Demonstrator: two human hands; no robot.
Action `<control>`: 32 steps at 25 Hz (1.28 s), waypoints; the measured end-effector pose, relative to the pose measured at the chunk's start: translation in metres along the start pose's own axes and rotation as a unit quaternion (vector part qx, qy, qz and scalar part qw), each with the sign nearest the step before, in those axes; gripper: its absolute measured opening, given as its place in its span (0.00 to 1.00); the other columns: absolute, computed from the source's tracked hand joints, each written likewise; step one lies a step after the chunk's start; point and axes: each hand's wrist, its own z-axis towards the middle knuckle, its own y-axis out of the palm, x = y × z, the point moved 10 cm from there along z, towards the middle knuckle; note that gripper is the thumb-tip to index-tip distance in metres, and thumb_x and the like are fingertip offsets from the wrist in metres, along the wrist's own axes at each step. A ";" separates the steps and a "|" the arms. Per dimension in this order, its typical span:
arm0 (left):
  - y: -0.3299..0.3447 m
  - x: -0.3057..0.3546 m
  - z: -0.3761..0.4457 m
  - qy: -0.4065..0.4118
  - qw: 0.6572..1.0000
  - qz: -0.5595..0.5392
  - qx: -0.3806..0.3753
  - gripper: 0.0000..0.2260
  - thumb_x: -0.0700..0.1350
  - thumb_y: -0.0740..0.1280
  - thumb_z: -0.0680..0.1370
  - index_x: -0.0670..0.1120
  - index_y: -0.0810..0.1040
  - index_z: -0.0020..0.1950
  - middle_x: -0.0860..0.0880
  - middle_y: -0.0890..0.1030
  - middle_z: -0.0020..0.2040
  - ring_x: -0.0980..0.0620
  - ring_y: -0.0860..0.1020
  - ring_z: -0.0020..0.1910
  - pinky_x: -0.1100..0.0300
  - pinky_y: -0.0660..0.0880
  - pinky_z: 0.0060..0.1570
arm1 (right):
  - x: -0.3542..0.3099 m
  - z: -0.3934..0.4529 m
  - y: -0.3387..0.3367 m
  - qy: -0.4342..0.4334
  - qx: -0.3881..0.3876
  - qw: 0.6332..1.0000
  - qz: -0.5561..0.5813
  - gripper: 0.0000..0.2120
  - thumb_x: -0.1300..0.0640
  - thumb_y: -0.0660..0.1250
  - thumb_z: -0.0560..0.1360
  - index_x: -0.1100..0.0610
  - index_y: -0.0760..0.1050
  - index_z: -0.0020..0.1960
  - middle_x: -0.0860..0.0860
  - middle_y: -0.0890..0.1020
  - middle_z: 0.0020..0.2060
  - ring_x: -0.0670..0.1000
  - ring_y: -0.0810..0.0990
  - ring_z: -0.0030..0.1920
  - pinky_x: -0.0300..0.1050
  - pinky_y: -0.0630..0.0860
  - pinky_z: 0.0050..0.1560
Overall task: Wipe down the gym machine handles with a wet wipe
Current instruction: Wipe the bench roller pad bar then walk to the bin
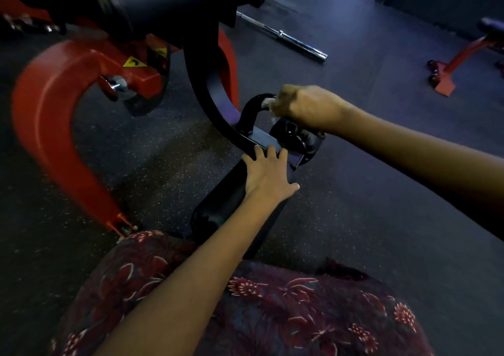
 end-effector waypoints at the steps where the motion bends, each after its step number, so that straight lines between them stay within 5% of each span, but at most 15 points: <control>1: 0.000 0.000 -0.001 0.000 1.000 0.004 -0.001 0.38 0.66 0.62 0.74 0.46 0.54 0.75 0.42 0.58 0.74 0.37 0.56 0.73 0.38 0.59 0.65 | -0.005 -0.015 0.001 -0.014 0.019 1.000 -0.001 0.19 0.62 0.51 0.74 0.66 0.80 0.48 0.60 0.82 0.44 0.61 0.79 0.44 0.51 0.78 0.29; 6: -0.002 0.002 0.000 0.002 1.000 0.011 0.018 0.38 0.66 0.62 0.73 0.46 0.55 0.75 0.42 0.60 0.73 0.38 0.58 0.71 0.39 0.61 0.65 | -0.003 -0.081 -0.015 0.039 0.098 0.992 0.064 0.13 0.67 0.58 0.71 0.65 0.81 0.45 0.57 0.83 0.49 0.62 0.80 0.43 0.51 0.80 0.32; 11: 0.000 0.004 -0.001 0.001 1.000 0.028 0.006 0.39 0.66 0.61 0.74 0.46 0.53 0.76 0.42 0.58 0.74 0.38 0.56 0.72 0.39 0.60 0.65 | 0.014 -0.066 -0.016 0.137 0.156 0.969 0.137 0.08 0.71 0.70 0.67 0.61 0.83 0.42 0.56 0.85 0.40 0.57 0.81 0.37 0.46 0.79 0.34; 16: 0.006 0.003 -0.001 -0.001 0.999 0.039 0.003 0.40 0.66 0.59 0.74 0.46 0.50 0.77 0.42 0.54 0.76 0.38 0.54 0.74 0.39 0.58 0.67 | 0.045 -0.033 -0.011 0.213 0.181 0.933 0.227 0.14 0.70 0.62 0.67 0.60 0.83 0.44 0.56 0.85 0.43 0.58 0.83 0.44 0.48 0.79 0.47; 19: 0.007 0.004 -0.002 -0.002 0.999 0.042 -0.012 0.39 0.65 0.59 0.75 0.45 0.50 0.77 0.41 0.53 0.77 0.37 0.52 0.75 0.38 0.57 0.68 | 0.045 -0.048 -0.012 0.230 0.204 0.913 0.267 0.16 0.72 0.60 0.65 0.62 0.83 0.46 0.57 0.85 0.43 0.59 0.83 0.42 0.50 0.80 0.45; 24: -0.002 0.006 -0.007 -0.015 0.999 -0.004 -0.039 0.38 0.62 0.63 0.75 0.43 0.53 0.76 0.41 0.47 0.77 0.42 0.46 0.76 0.43 0.49 0.72 | 0.052 -0.057 0.000 0.294 0.156 0.885 0.327 0.19 0.71 0.58 0.66 0.59 0.83 0.47 0.55 0.85 0.45 0.57 0.82 0.43 0.48 0.79 0.44; 32: -0.021 -0.009 -0.037 -0.074 0.980 -0.079 -0.169 0.36 0.49 0.66 0.77 0.42 0.47 0.77 0.42 0.46 0.78 0.45 0.46 0.76 0.51 0.45 0.74 | 0.051 -0.069 0.012 0.398 -0.068 0.840 0.363 0.15 0.67 0.59 0.76 0.59 0.79 0.58 0.63 0.79 0.50 0.62 0.78 0.48 0.51 0.74 0.49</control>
